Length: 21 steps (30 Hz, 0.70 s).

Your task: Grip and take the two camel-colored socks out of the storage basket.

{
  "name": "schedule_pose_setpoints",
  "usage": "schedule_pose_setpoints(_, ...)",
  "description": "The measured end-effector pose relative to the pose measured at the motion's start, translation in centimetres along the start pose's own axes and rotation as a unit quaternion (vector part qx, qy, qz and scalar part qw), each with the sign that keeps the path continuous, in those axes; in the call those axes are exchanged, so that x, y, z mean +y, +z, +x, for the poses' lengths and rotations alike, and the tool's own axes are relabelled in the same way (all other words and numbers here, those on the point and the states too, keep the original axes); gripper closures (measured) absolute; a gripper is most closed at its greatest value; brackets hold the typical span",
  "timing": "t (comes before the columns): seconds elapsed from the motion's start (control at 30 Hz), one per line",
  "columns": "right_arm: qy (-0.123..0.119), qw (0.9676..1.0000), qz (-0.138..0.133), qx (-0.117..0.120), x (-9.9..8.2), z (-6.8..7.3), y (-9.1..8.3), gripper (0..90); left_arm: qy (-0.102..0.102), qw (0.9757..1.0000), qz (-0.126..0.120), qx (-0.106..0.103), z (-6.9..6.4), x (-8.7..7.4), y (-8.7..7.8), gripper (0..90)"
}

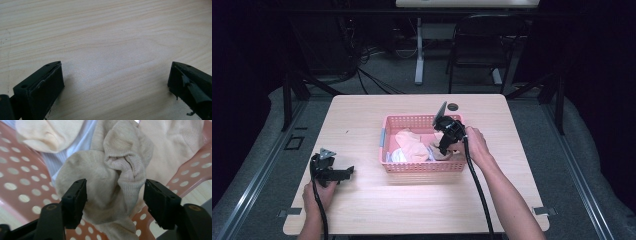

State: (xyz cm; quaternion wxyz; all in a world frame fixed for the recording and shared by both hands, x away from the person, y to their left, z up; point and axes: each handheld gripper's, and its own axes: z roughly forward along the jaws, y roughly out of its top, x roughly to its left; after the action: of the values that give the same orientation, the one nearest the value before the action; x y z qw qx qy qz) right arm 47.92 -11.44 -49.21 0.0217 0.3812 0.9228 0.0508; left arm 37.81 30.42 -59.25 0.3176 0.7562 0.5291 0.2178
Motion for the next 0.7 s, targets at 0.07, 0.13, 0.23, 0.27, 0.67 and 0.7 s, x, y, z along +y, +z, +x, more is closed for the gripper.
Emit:
schedule_pose_setpoints(0.07,0.001,1.0000,0.004,0.000,0.1,0.0,0.4,45.0,0.001,1.0000,0.000,0.000,0.0,0.0,0.0,0.0)
schedule_pose_setpoints(0.13,0.006,1.0000,0.004,-0.001,0.1,0.0,0.7,52.1,0.001,1.0000,0.001,0.000,0.0,0.0,0.0,0.0)
schedule_pose_setpoints(0.23,0.005,0.9999,0.008,0.001,0.1,-0.3,0.9,61.4,0.001,1.0000,0.001,0.000,0.0,0.0,0.0,0.0)
schedule_pose_setpoints(0.27,0.007,1.0000,0.005,0.004,0.1,-0.2,1.0,65.1,0.001,1.0000,0.001,0.000,0.0,0.0,0.0,0.0)
schedule_pose_setpoints(0.67,0.008,0.9999,-0.008,0.011,-0.1,-0.2,0.1,84.2,0.000,1.0000,0.000,0.000,0.0,0.0,0.0,0.0)
schedule_pose_setpoints(0.7,0.009,0.9998,-0.010,0.012,-0.1,-0.2,0.0,84.3,0.001,1.0000,0.001,0.000,0.0,0.0,0.0,0.0)
